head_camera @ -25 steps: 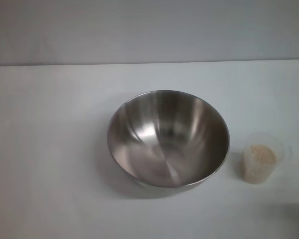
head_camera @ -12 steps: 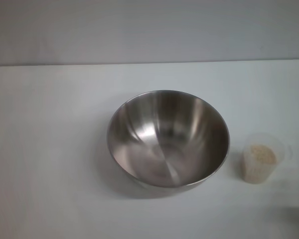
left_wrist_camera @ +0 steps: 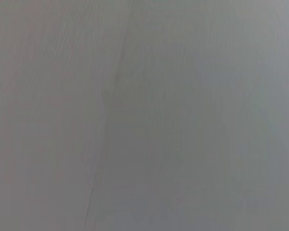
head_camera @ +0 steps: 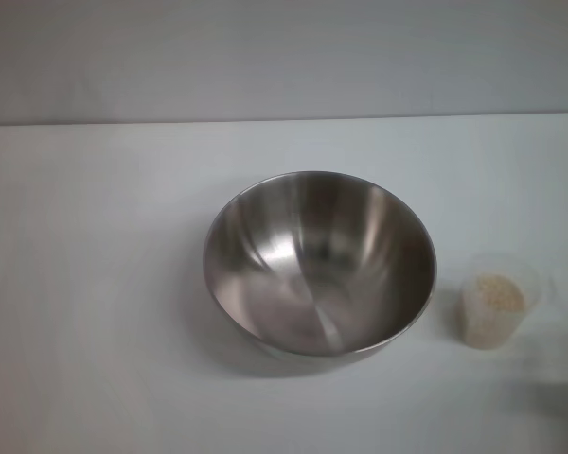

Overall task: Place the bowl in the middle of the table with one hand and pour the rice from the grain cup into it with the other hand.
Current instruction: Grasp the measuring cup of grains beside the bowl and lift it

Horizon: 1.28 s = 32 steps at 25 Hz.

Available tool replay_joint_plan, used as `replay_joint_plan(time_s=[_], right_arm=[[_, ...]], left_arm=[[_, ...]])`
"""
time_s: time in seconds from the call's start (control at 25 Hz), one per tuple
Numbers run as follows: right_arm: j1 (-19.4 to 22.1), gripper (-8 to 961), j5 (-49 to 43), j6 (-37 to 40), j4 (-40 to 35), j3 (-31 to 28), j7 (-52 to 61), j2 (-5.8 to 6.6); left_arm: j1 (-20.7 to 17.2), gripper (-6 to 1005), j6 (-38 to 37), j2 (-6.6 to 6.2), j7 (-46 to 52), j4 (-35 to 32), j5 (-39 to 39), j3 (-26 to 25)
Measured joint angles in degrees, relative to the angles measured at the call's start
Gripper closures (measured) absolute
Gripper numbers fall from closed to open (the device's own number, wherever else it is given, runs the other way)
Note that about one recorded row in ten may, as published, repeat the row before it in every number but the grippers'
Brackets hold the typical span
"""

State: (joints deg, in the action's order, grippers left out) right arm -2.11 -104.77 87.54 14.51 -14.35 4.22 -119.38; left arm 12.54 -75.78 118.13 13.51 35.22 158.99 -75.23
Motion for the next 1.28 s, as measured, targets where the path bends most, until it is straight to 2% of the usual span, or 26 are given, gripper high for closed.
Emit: replay_joint_plan(time_s=[0.8, 1.28], right_arm=[[-3.9, 285, -0.1, -6.6, -0.5, 1.4, -0.5, 0.0], [-4.7, 285, -0.1, -8.3, -0.2, 1.6, -1.5, -0.07]], left_arm=[[0.5, 823, -0.2, 0.09, -0.1, -0.3, 0.0, 0.1], [0.5, 823, -0.7, 0.09, 0.0, -0.3, 0.0, 0.1]])
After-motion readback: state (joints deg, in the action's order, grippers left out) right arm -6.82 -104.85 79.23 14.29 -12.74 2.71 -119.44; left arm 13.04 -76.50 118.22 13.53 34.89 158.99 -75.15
